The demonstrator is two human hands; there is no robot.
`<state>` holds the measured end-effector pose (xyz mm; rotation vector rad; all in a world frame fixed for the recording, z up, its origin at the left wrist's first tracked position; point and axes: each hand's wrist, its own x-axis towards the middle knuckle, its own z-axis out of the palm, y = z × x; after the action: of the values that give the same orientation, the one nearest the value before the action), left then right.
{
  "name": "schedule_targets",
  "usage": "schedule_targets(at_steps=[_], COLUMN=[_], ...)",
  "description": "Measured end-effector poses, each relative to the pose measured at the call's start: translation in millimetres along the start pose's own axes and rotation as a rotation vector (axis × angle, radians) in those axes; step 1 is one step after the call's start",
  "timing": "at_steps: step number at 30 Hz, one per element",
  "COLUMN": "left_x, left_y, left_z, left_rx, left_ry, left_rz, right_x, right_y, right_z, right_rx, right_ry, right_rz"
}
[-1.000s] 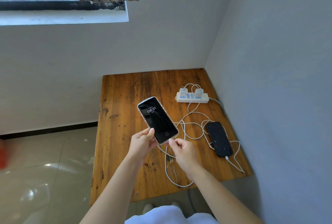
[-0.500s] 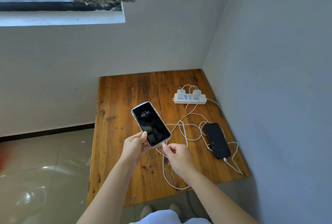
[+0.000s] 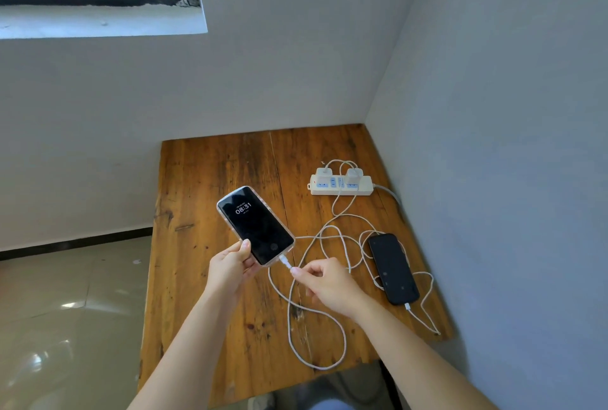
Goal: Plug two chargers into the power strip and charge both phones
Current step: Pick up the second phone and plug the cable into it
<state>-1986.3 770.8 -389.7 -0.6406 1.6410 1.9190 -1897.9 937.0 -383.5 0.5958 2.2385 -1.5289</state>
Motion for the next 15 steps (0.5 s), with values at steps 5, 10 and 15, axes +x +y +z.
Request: schedule_targets(at_steps=[5,10,15], left_x=[33.1,57.5,78.4], left_y=[11.5,9.7,-1.3], left_z=[14.3,45.9,69.6], left_rx=[0.061,0.122,0.104], left_ry=[0.102,0.118,0.173], left_rz=[-0.014,-0.045,-0.093], right_x=[56.3,141.6,225.0], right_y=[14.5,14.6,4.6], right_z=[-49.4,-93.5,-108.5], right_rx=[-0.049,-0.125,-0.195], right_ry=[0.089,0.25,0.408], right_rz=[0.053,0.05,0.052])
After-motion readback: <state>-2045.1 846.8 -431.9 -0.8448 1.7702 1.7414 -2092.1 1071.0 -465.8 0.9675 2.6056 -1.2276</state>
